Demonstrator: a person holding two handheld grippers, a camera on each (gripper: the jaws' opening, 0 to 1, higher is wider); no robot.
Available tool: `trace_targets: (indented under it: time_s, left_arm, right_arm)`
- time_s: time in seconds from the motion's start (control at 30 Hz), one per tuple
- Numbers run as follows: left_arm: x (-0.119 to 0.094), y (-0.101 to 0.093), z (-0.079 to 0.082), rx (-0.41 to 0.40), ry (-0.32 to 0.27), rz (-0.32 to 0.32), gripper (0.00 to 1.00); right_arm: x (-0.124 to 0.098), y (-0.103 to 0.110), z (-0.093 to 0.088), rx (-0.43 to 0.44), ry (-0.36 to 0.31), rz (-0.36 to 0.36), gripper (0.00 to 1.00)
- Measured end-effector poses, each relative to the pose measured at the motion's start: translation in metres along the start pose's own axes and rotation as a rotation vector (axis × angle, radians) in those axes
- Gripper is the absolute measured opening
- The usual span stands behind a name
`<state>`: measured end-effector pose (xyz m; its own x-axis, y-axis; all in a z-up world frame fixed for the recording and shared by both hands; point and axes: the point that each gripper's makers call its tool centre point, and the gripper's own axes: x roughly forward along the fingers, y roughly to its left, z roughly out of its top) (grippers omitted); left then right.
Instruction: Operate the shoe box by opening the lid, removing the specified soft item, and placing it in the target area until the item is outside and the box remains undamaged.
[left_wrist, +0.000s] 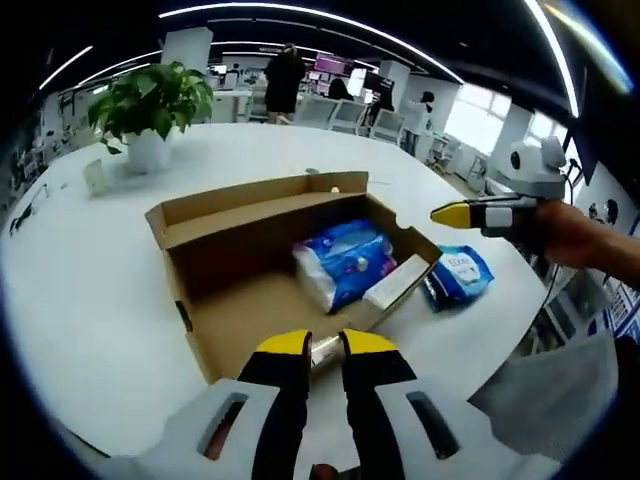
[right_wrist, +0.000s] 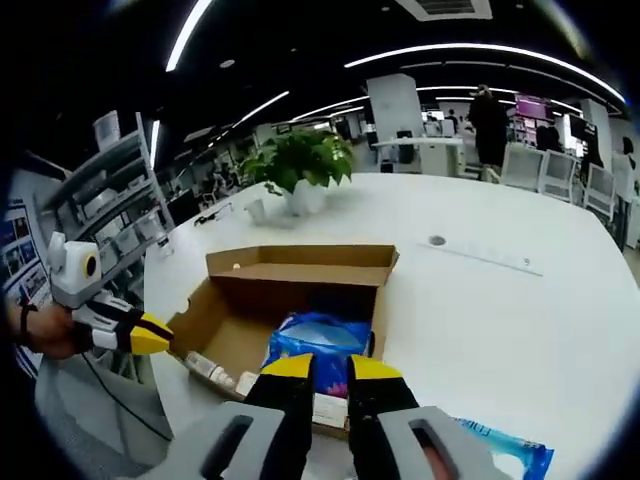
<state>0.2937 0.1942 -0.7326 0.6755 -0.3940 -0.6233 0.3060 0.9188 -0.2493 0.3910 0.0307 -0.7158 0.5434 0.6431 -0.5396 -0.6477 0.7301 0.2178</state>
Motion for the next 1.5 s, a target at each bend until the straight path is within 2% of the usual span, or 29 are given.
trace_targets:
  time_s: [0.23, 0.43, 0.67, 1.03, 1.3, 1.5]
  left_arm:
    - [-0.005, 0.012, -0.001, -0.025, -0.007, 0.013, 0.10]
    - [-0.006, 0.012, -0.002, -0.022, 0.000, 0.012, 0.10]
    - [-0.004, 0.009, -0.002, -0.019, 0.002, 0.017, 0.11]
    - [-0.004, -0.004, -0.003, -0.004, 0.007, 0.034, 0.12]
    - [-0.006, -0.015, -0.006, 0.006, 0.004, 0.056, 0.12]
    - [-0.004, -0.022, -0.005, 0.018, 0.009, 0.061, 0.12]
  right_arm:
    - [0.021, 0.017, -0.004, -0.050, 0.048, 0.038, 0.11]
    - [0.035, 0.027, -0.006, -0.098, 0.091, 0.060, 0.16]
    - [0.041, 0.036, -0.011, -0.166, 0.118, 0.078, 0.19]
    - [0.045, 0.038, -0.022, -0.306, 0.173, 0.109, 0.25]
    - [0.047, 0.042, -0.030, -0.313, 0.196, 0.121, 0.27]
    - [0.045, 0.050, -0.043, -0.332, 0.221, 0.143, 0.28]
